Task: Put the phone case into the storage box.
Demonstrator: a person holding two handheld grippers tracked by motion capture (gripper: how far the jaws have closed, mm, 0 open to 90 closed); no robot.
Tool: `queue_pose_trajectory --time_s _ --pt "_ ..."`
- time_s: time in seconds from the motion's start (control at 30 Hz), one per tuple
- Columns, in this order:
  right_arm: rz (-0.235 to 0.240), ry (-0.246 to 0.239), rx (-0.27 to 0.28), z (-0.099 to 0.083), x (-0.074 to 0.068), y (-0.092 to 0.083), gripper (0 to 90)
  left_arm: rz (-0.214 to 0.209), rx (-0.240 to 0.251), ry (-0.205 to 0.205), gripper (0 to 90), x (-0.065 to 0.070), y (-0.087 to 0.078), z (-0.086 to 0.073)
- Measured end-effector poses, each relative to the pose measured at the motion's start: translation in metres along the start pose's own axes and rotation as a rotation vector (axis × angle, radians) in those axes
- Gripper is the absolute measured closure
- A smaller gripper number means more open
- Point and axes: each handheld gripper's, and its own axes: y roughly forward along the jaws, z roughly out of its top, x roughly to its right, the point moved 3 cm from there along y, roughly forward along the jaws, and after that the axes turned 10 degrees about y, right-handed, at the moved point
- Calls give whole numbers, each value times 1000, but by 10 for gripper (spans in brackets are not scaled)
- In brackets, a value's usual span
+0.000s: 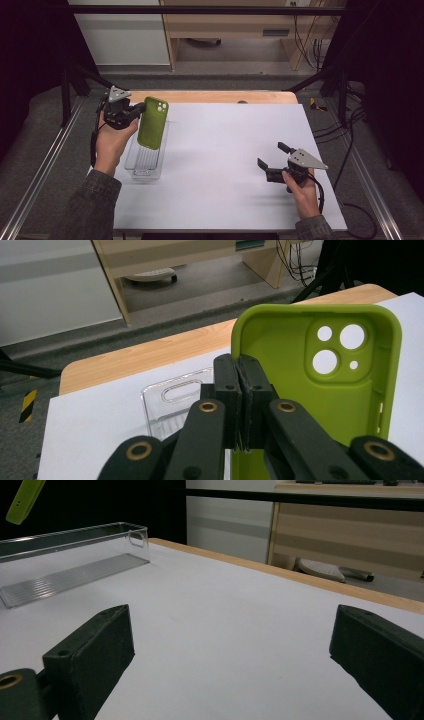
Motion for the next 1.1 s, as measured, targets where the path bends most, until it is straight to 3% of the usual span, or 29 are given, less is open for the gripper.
queue_pose_trajectory --time_s 0.67,1.1 --pt "1 1 6 0 -1 -1 41 35 13 -39 875 -21 -4 -6" --pt "5 -1 6 0 -2 0 42 41 12 -43 875 -29 -5 -9"
